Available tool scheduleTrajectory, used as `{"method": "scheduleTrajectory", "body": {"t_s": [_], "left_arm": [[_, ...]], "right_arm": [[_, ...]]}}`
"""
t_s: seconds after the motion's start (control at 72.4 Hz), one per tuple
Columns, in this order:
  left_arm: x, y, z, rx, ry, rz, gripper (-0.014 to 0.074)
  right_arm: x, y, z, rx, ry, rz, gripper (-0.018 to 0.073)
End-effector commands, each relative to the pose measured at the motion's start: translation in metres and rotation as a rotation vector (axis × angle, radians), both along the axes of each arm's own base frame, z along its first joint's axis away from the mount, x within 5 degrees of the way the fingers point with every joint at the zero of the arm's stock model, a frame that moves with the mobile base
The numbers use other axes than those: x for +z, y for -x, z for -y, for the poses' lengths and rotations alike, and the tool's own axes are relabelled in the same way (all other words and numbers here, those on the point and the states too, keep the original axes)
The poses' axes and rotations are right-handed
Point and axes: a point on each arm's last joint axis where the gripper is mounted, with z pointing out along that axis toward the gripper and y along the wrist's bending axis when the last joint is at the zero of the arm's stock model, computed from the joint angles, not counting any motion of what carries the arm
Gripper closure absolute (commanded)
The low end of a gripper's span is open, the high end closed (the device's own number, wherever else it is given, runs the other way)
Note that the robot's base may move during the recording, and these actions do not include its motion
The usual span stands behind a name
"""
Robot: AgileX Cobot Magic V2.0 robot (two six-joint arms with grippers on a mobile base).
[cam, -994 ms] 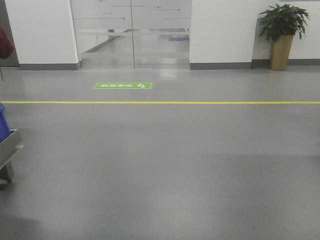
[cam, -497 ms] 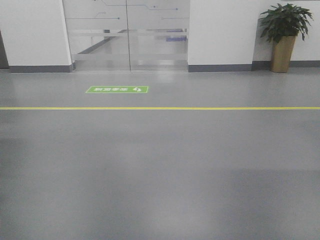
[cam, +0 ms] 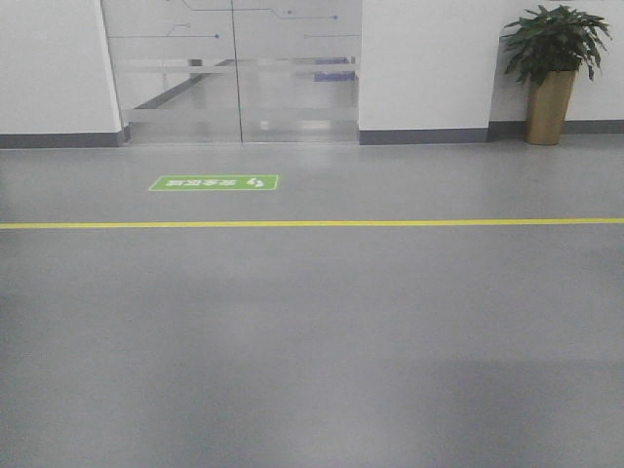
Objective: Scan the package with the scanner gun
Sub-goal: 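Drive the base forward along the aisle past the blue bins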
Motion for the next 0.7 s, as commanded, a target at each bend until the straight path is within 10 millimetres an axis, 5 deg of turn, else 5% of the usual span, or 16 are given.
{"method": "scheduleTrajectory", "body": {"t_s": [0.0, 0.69], "left_arm": [[0.0028, 0.0005, 0.0001, -0.001, -0.002, 0.026, 0.0707], [0.0028, 0.0005, 0.0001, -0.001, -0.002, 0.026, 0.0707]], "right_arm": [[0.0016, 0.0001, 0.0001, -0.002, 0.001, 0.018, 0.0721], [0.0016, 0.0001, 0.0001, -0.002, 0.001, 0.018, 0.0721]]}}
